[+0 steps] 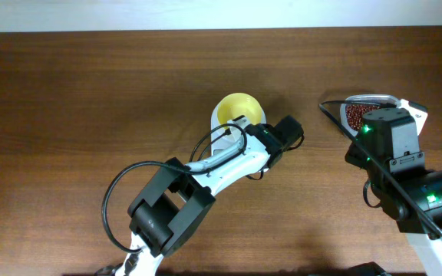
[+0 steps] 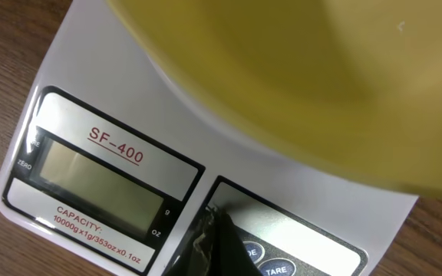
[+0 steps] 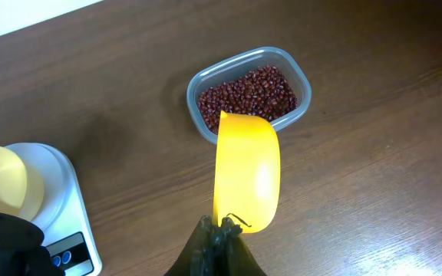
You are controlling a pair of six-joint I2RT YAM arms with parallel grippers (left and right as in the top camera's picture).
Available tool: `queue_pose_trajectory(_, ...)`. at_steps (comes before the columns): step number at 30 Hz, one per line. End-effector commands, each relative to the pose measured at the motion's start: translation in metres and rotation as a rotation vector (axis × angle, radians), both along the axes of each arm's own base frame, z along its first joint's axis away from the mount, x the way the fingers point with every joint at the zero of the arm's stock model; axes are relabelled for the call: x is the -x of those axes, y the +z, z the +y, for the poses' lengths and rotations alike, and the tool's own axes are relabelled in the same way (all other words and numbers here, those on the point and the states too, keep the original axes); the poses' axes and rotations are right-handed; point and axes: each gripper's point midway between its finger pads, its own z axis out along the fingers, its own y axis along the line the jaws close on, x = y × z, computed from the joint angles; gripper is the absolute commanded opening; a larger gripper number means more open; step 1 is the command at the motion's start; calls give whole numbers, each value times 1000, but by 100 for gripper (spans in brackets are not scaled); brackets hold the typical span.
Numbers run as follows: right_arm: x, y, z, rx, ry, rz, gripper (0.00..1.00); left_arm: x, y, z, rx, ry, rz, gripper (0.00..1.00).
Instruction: Scoop item into bowl and weigh 50g on scale
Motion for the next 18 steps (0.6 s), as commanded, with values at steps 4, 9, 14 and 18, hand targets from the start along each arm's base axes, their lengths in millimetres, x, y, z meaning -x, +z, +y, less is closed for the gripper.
queue_pose_trajectory(4, 0, 14, -3, 3, -15, -43, 4, 4, -10, 0, -2, 6, 28, 0)
queue_pose_trajectory(9, 0, 14, -3, 3, -16, -43, 4, 6, -12, 0, 0, 5, 38, 0)
queue_pose_trajectory(14, 0, 14, -3, 3, -16, -43, 4, 7, -13, 2, -7, 6, 40, 0)
queue_pose_trajectory(18, 0, 14, -3, 3, -16, -44, 4, 8, -19, 2, -14, 6, 46, 0)
